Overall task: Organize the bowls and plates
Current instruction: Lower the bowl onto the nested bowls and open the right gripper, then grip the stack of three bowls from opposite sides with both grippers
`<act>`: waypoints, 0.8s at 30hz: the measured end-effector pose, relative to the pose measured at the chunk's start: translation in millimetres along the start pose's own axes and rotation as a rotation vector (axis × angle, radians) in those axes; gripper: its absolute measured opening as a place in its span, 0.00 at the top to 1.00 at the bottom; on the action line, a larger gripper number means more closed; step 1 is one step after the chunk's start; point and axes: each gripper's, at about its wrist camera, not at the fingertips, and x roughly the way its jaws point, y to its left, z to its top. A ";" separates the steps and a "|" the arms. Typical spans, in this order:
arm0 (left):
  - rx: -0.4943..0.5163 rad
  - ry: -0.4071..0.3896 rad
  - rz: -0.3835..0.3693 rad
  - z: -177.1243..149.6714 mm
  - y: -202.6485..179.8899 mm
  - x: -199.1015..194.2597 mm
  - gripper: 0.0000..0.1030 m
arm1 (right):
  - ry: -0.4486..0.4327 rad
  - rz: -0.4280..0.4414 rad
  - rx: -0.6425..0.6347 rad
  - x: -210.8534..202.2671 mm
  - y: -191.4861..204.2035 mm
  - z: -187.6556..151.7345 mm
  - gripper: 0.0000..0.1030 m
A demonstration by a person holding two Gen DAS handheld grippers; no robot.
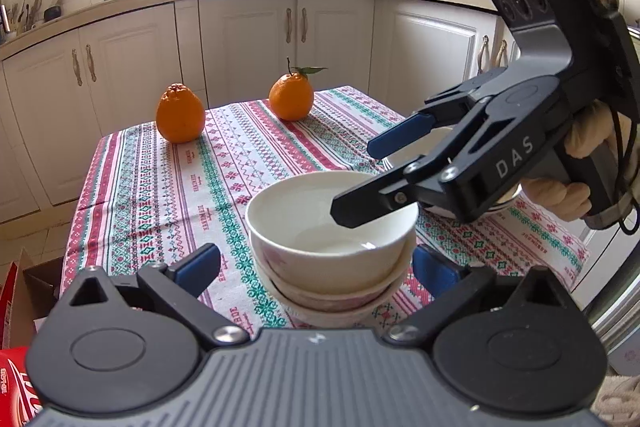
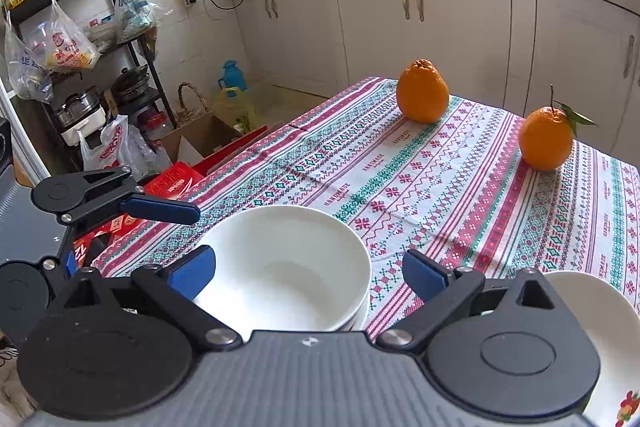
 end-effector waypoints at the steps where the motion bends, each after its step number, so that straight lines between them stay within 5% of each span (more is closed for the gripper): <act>1: 0.005 0.007 0.001 -2.6 0.6 -1.0 0.01 | 0.004 -0.012 -0.006 1.2 2.3 -2.2 0.02; 12: 0.025 0.021 -0.001 -25.7 17.0 -10.5 0.01 | 0.023 -0.136 -0.123 6.3 30.8 -16.5 0.00; 24: 0.082 0.017 -0.066 -34.1 15.2 -25.6 0.01 | -0.027 -0.167 -0.165 -45.6 59.4 -41.4 0.00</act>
